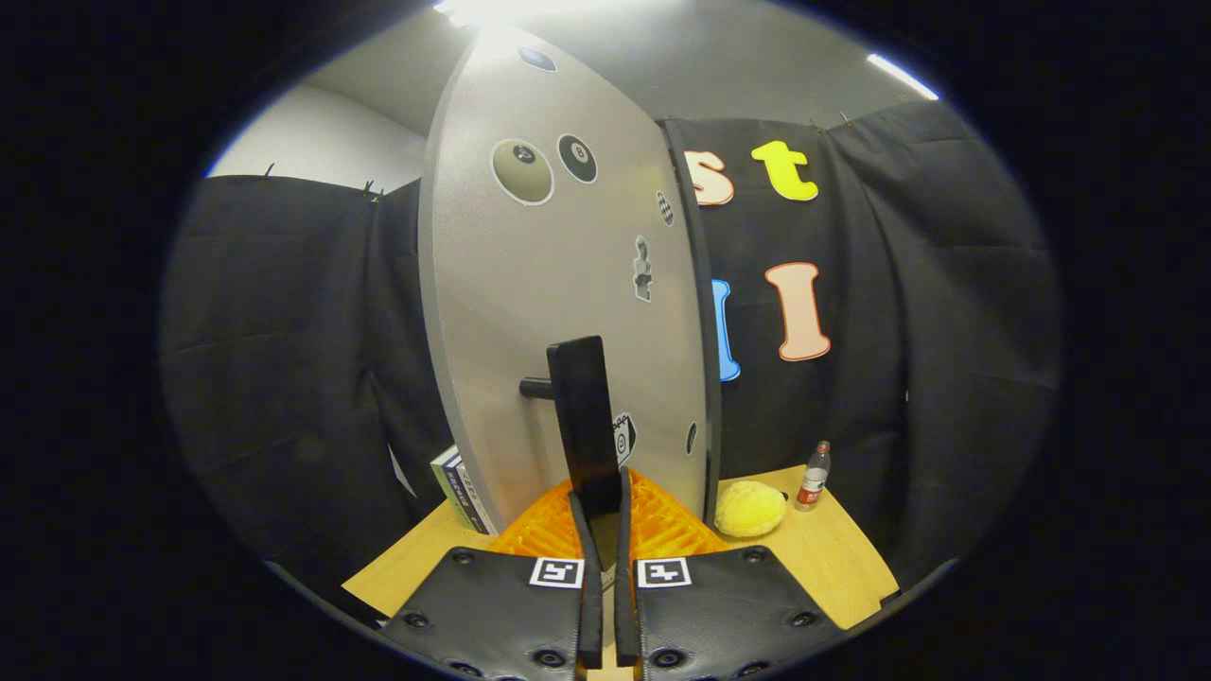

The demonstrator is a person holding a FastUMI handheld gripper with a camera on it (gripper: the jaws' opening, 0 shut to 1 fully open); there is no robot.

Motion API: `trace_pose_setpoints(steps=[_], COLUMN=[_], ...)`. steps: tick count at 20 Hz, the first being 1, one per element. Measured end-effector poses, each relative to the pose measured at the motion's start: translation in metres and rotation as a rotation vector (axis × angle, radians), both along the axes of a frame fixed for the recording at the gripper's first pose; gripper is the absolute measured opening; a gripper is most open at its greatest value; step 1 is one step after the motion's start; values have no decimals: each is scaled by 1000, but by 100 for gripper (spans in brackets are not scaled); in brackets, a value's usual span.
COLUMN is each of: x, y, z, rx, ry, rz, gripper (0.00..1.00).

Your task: Open the shoe cabinet door, grab the shoes and put them into the shoe cabinet, then close the shoe cabinet door.

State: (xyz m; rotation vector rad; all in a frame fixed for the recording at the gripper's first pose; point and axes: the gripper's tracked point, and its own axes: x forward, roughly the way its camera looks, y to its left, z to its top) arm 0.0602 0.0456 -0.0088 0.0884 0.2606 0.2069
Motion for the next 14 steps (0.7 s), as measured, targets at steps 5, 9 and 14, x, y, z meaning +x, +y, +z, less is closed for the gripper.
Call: trace_pose_setpoints(steps=[5,9,14], x=[-6,-8,-9], y=[-44,-96,-124], z=[3,6,8], rx=[-1,-13,76], ry=[6,-7,17], rz=[-67,-89,-65], gripper=[6,6,7])
